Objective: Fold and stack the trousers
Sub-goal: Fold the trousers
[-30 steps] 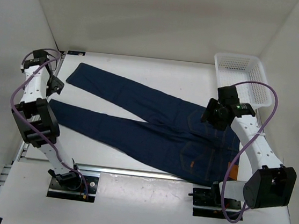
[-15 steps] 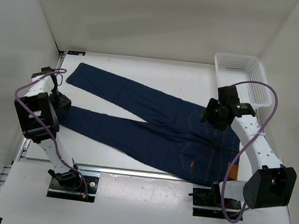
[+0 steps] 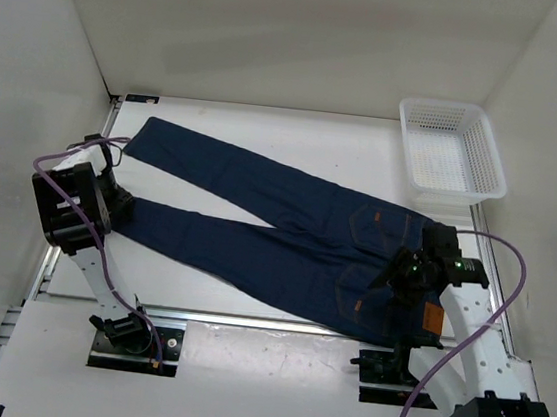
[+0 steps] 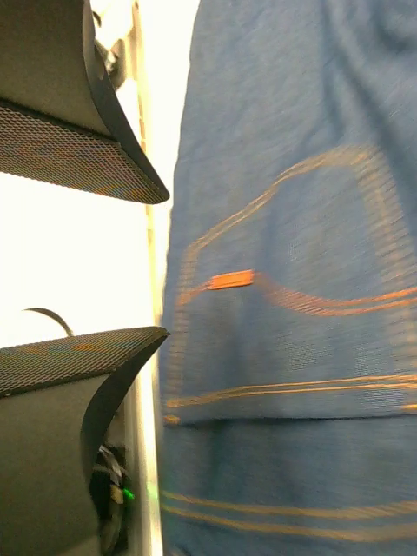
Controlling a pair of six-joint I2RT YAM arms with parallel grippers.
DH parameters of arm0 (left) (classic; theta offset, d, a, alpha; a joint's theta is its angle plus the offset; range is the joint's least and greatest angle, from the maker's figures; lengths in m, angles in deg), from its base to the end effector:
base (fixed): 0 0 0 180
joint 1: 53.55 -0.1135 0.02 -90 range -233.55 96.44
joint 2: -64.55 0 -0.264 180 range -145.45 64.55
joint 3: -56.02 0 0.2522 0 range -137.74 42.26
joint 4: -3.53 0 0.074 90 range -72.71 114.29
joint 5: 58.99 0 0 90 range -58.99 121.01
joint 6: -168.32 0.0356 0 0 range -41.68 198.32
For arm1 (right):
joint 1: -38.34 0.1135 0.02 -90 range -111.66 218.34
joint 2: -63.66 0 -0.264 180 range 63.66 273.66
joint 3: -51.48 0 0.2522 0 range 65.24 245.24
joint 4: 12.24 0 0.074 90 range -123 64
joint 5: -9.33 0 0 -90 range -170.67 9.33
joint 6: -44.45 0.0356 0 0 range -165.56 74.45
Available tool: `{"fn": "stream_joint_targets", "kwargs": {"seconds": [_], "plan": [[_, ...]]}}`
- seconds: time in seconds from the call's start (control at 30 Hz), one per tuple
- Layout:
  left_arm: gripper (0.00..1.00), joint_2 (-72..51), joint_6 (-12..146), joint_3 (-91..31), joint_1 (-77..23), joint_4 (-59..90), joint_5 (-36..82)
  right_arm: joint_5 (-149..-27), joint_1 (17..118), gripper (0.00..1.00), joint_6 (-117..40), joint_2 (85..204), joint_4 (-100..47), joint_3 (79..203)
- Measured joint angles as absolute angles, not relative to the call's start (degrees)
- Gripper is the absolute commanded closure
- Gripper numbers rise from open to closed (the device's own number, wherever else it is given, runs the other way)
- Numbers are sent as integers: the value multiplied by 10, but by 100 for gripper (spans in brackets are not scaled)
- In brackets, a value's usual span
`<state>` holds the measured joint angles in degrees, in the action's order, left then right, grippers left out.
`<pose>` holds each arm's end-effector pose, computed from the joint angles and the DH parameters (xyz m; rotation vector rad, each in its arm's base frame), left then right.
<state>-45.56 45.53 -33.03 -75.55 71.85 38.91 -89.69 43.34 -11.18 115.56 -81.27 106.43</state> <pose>0.3202 0.1346 0.1615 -1.4323 2.7613 0.2123 0.1523 0.0189 0.2350 0.6576 2.6927 0.4044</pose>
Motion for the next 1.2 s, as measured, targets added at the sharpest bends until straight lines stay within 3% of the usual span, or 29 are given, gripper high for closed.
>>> {"fn": "stream_joint_targets", "kwargs": {"seconds": [0.07,0.1,0.23,0.37,0.77,1.2], "plan": [[82,-471,457,-338,-754,719,382,-913,435,36,-91,1135,-834,1042],[90,-478,462,-346,-754,722,379,-920,435,36,-77,1127,-843,1031],[90,-493,464,-374,-747,726,376,-928,436,45,-28,1129,-843,1004],[90,-502,464,-412,-733,736,378,-912,436,51,16,1206,-795,1000],[90,-503,469,-549,-695,781,387,-807,435,51,94,1485,-653,1092],[90,-555,477,-588,-677,805,390,-747,418,51,95,1613,-666,1235]]}}
